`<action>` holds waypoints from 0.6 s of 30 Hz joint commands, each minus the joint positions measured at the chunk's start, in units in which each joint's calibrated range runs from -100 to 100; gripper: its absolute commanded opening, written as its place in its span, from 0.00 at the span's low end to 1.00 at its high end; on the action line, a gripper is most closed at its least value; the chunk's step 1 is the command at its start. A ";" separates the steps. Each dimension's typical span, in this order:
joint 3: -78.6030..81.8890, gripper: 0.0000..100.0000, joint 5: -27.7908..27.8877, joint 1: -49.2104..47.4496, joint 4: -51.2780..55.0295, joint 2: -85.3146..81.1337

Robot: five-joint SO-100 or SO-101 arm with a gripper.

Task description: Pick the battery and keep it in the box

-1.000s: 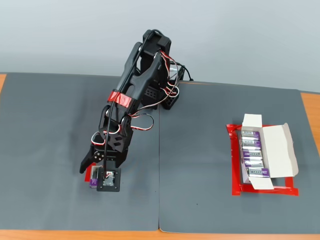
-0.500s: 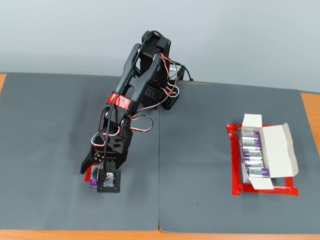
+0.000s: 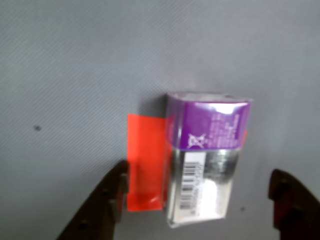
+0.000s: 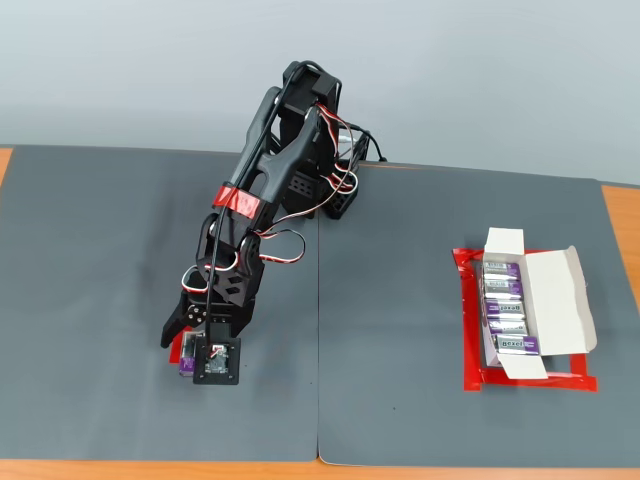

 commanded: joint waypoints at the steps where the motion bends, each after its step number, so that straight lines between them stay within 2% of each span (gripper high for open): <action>1: -2.47 0.32 0.28 0.74 -0.14 -0.23; 4: -2.47 0.31 0.33 0.81 -0.14 -0.23; 11: -2.38 0.14 0.33 0.81 -0.14 -0.23; 18: -2.38 0.06 0.33 0.81 -0.14 -0.23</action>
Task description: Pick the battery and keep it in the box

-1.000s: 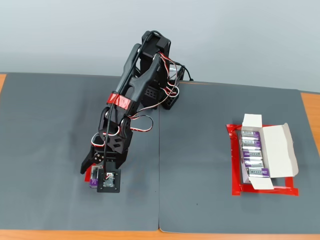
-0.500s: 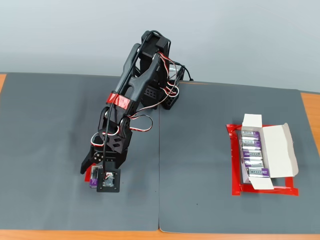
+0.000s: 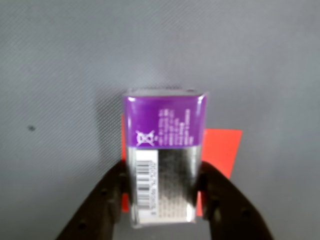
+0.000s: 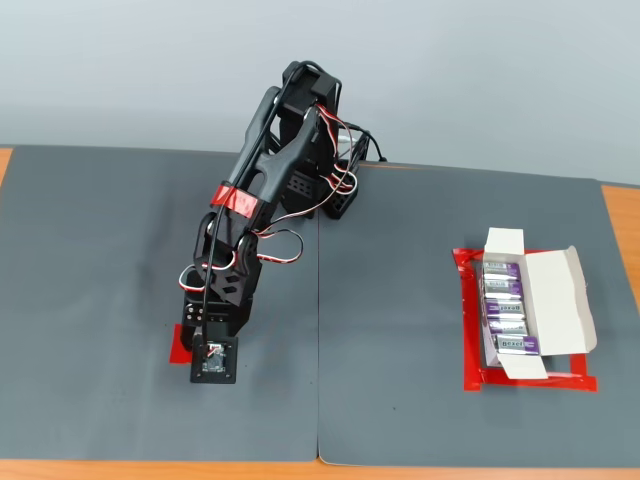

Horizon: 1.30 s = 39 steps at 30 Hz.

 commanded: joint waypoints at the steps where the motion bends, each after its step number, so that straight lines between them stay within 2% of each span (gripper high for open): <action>1: -2.29 0.06 0.14 0.74 -0.14 -0.23; 10: -2.29 0.02 -0.43 0.44 0.81 -1.41; 27: -15.41 0.02 -5.70 -4.26 15.83 -14.38; 39: -26.44 0.03 -5.70 -16.42 22.86 -20.91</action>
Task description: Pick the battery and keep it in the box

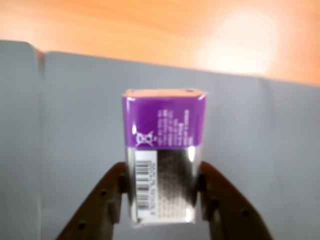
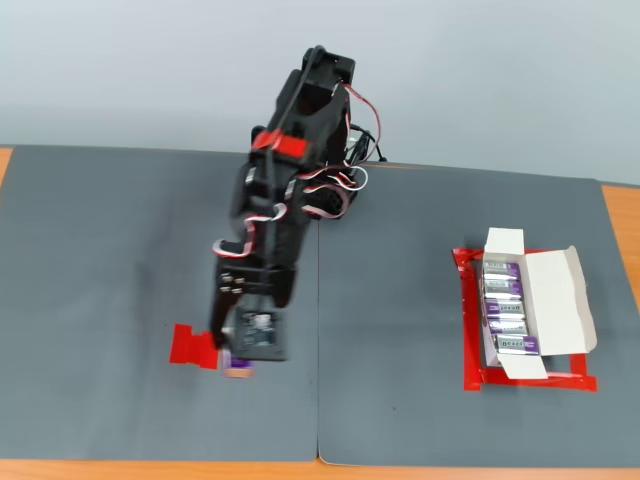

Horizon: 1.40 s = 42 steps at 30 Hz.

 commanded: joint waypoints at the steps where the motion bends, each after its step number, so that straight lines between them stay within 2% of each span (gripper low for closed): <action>1: -4.17 0.03 -0.13 -5.24 0.40 -4.94; 26: -3.72 0.03 -0.02 -46.94 0.40 -5.28; 42: -4.26 0.03 -0.13 -56.11 -0.47 7.44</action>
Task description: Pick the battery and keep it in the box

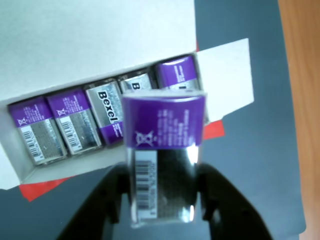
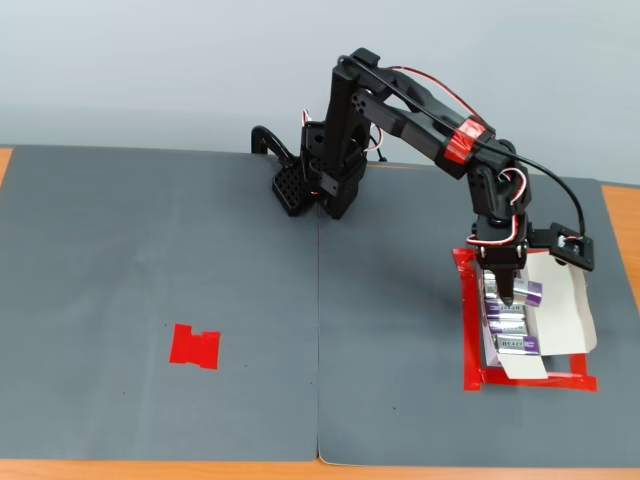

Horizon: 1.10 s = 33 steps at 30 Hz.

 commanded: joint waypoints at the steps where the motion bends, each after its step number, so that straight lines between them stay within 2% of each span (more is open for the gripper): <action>1: -3.45 0.03 -0.23 -1.37 -0.73 0.56; 17: -5.90 0.03 -0.28 -4.43 -2.81 9.12; 33: -5.17 0.05 -0.23 -4.28 -2.81 10.73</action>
